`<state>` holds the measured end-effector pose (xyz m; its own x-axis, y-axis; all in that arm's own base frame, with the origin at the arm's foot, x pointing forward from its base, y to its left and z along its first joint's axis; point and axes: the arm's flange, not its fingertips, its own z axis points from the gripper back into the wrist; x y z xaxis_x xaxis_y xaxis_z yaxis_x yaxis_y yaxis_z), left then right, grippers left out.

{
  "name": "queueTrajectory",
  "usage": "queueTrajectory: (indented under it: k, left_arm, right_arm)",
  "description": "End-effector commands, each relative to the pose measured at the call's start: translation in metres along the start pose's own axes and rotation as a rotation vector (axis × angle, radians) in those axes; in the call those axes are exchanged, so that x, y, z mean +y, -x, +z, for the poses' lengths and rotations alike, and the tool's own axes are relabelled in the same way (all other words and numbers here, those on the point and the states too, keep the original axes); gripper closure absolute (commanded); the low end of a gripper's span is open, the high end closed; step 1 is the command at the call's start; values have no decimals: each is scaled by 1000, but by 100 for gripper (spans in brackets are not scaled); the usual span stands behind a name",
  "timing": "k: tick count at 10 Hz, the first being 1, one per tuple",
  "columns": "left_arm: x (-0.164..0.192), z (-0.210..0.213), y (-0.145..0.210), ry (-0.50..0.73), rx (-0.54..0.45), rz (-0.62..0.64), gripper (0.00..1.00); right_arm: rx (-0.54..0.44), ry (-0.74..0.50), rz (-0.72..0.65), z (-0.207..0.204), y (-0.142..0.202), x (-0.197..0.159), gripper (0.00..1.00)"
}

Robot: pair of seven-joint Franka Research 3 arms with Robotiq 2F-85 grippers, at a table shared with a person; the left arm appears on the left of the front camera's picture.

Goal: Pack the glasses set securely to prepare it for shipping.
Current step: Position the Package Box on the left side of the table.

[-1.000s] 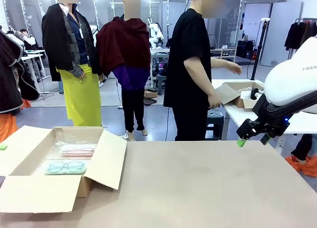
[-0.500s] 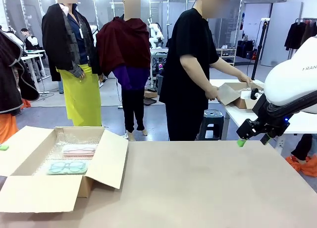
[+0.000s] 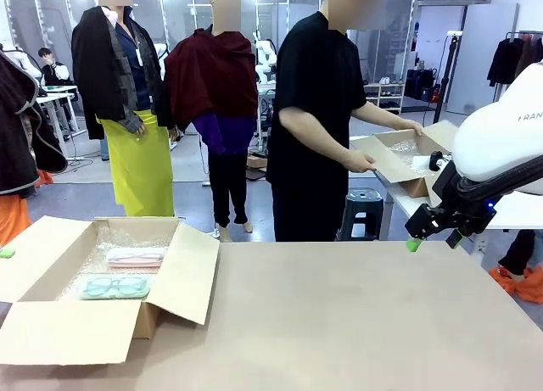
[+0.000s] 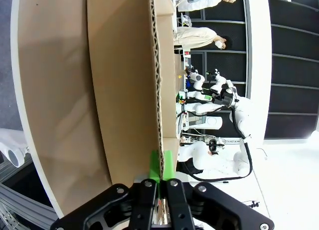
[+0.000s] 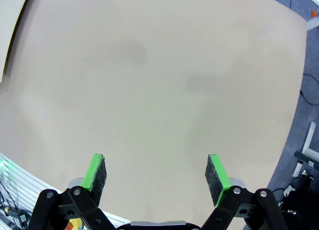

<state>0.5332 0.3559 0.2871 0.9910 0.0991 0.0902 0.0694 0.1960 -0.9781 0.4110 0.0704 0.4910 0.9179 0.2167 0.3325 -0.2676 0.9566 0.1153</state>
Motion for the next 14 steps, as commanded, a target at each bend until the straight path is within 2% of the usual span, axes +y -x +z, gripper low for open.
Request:
queueTrajectory:
  k: [1, 2, 4, 6, 8, 9, 11, 14]
  left_arm:
    - [0, 0, 0, 0, 0, 0, 97]
    - [-3, -1, 0, 7, 22, 6, 75]
    - [-9, 6, 3, -41, 1, 8, 35]
    - [-12, 26, 6, -205, -23, -22, 0]
    - [-41, 48, 11, -198, -29, -86, 0]
    - [-68, 55, 16, -265, 8, -171, 17]
    - [-132, 55, 26, -381, 30, -355, 0]
    - [-237, 5, 63, -515, 130, -739, 0]
  right_arm:
    - [-8, 4, 11, 0, 0, 0, 0]
    - [-8, 4, 11, 0, 0, 0, 0]
    - [-8, 4, 11, 0, 0, 0, 0]
    - [-8, 4, 11, 0, 0, 0, 0]
    - [-8, 4, 11, 0, 0, 0, 0]
    - [-8, 4, 11, 0, 0, 0, 0]
    - [-8, 4, 11, 0, 0, 0, 0]
    - [-8, 4, 11, 0, 0, 0, 0]
